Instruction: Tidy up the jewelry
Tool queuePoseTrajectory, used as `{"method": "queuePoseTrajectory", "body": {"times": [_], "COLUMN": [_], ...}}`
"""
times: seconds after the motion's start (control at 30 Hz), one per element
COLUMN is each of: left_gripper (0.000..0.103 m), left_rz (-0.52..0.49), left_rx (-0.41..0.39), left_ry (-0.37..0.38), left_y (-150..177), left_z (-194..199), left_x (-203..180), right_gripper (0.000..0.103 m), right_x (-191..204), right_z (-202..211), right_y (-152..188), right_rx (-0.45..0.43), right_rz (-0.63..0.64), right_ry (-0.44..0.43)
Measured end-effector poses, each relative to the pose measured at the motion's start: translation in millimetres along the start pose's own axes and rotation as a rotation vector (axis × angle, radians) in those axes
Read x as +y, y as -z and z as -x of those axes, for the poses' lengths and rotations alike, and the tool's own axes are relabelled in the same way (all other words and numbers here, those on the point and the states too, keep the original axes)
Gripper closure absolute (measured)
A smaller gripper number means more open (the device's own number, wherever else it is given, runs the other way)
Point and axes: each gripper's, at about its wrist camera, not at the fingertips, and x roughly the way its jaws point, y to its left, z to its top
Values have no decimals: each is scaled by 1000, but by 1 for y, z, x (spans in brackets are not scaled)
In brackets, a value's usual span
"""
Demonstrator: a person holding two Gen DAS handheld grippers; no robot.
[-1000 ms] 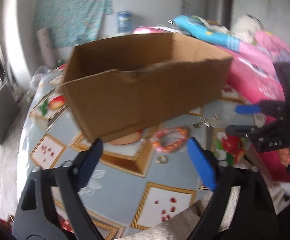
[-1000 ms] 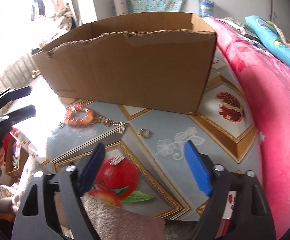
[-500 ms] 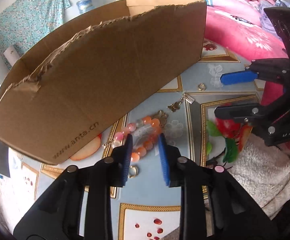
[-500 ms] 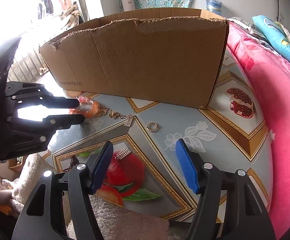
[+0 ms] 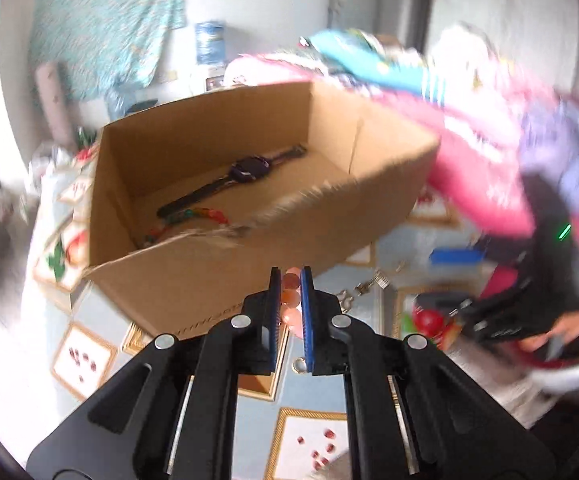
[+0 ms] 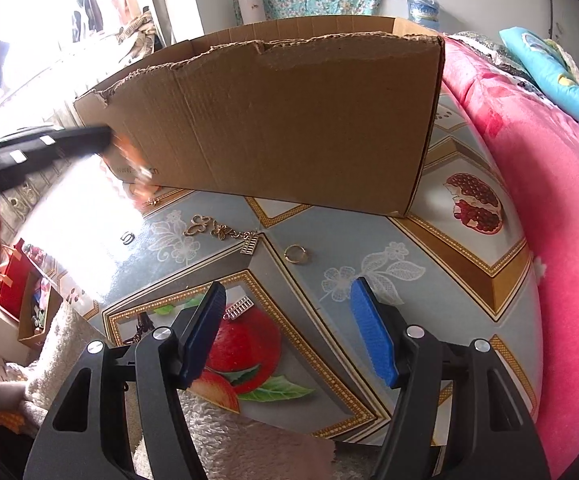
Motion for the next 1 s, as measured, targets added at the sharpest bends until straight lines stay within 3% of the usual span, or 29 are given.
{"method": "queuePoseTrajectory", "body": {"times": [0.1,0.23,0.4,0.47,0.53,0.7,0.9,1.0], "left_gripper": [94,94,94,86,76,74,74,74], "left_rz": [152,331,449,466,452,345,88,42], "left_rx": [-37,-22,3,-4,-23,-95,-5,46], "left_ry": [73,131,51,17,-21,-8,1,1], "left_y": [9,35,63,68,68,62,59,60], "left_z": [13,8,-3,2,9,24,-2,-21], "left_x": [26,57,86,94,93,66,7,-7], "right_gripper": [40,40,40,40,40,52,59,59], "right_x": [-1,1,6,7,8,13,19,20], "right_z": [0,-1,1,3,5,12,11,11], "right_y": [-1,-4,-4,-4,-3,1,7,8], "right_rx": [5,16,19,16,8,-7,18,19], "right_rz": [-9,-15,-8,-10,-12,-4,16,18], "right_ry": [2,3,17,25,25,11,-2,0]}}
